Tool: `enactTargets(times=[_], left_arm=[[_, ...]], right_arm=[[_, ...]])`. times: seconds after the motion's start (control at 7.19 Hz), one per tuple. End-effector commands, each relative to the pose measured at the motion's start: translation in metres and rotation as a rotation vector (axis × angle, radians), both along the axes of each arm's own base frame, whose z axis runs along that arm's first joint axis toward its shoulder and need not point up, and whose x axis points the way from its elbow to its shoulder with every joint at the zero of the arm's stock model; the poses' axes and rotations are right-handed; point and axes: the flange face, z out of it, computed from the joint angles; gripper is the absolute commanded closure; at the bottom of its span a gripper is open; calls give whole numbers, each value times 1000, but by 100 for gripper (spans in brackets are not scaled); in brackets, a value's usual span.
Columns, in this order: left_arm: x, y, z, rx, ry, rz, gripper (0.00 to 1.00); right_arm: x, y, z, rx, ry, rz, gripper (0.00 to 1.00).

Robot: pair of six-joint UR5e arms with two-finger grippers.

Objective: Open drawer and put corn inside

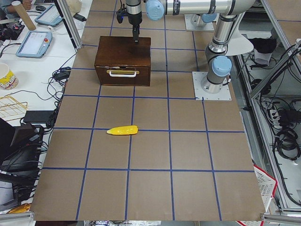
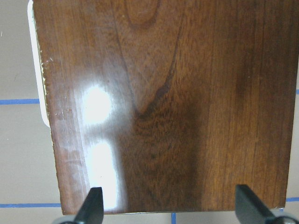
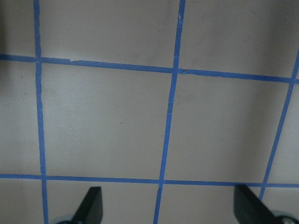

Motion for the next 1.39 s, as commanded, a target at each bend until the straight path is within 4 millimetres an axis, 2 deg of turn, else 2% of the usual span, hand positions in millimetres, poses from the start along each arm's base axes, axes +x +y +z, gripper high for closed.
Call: enactTargets(times=[0.0, 1.25], left_arm=[[1, -2, -3, 5, 3, 2, 0], [10, -7, -9, 10, 3, 17, 0]], right_arm=[[0, 0, 0, 0, 0, 0, 0], [0, 0, 0, 0, 0, 2, 0]])
